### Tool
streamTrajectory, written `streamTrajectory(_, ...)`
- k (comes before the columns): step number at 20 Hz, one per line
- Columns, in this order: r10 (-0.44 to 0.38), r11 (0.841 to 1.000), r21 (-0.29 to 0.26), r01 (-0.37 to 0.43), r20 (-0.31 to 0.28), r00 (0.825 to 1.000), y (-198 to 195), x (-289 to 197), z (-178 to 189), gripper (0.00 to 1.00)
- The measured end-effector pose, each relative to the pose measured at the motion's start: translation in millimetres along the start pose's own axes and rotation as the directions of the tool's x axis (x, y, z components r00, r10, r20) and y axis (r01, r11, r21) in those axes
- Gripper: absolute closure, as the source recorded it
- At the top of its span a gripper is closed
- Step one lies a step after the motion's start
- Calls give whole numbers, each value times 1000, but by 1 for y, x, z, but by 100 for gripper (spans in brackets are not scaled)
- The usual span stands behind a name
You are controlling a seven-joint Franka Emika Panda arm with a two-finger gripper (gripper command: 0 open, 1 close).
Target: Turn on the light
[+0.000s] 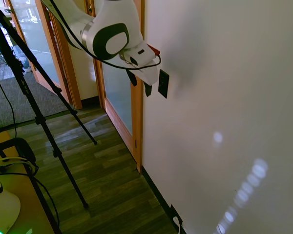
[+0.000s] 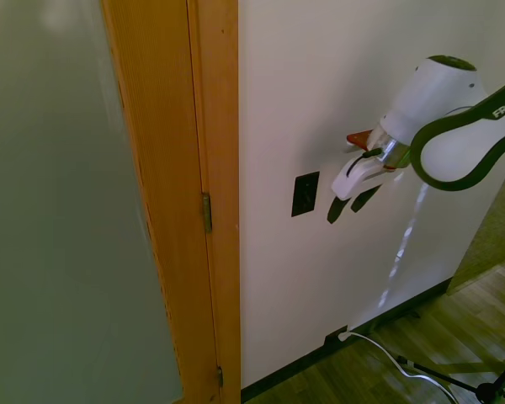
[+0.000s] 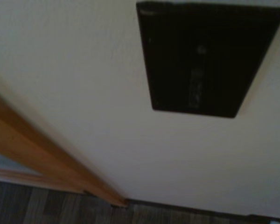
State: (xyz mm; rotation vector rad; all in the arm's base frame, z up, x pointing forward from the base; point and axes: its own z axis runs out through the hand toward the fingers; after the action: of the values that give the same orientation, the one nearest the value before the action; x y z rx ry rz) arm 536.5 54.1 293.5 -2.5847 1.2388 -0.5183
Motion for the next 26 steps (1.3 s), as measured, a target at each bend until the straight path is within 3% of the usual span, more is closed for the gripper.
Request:
streamTrajectory(6, 64, 997, 42, -61, -86, 994, -18, 23, 12, 0)
streamTrajectory(7, 63, 997, 46, -59, -87, 994, -24, 24, 14, 100)
streamTrajectory(16, 85, 996, 46, -81, -90, 992, -38, 34, 47, 100)
streamTrajectory(26, 114, 992, 60, -109, -98, 989, -34, 39, 48, 100)
